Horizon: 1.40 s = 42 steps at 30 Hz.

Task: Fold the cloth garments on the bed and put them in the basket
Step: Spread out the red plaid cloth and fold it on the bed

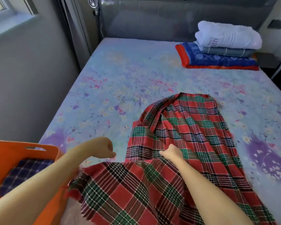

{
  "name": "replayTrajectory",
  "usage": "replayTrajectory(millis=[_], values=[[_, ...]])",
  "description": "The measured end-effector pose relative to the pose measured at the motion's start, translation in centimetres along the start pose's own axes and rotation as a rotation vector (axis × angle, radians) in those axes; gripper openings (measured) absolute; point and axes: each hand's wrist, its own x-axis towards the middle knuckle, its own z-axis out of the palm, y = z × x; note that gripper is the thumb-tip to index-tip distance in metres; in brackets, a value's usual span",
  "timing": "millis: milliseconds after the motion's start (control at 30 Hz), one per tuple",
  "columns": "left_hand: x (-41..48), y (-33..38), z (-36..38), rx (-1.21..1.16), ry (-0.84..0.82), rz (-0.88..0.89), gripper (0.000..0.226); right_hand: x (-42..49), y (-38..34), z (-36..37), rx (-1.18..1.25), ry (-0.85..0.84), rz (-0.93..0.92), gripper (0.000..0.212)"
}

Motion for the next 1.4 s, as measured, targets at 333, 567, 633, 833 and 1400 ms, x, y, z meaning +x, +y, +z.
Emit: replayTrajectory(millis=[333,567,633,833,1400], values=[[19.1,5.4,4.3,-0.629,0.199,-0.123,0.049,9.6,0.5,3.8,-0.310,-0.043,-0.101,0.026],[23.1,3.6,5.5,-1.036,0.144,-0.342,0.021,-0.1,-6.0,3.9,0.011,-0.511,-0.823,0.024],[23.4,0.0,5.5,-1.110,0.169,-0.411,0.014,1.8,-6.0,3.3,0.101,-0.649,-0.751,0.025],[22.7,-6.9,5.5,-1.338,0.026,-0.476,0.010,10.2,-5.6,3.9,-0.096,-0.055,-0.427,0.038],[25.7,-8.3,5.7,-0.987,0.195,-0.515,0.011,12.6,-16.5,-2.6,0.484,-0.232,-0.256,0.027]])
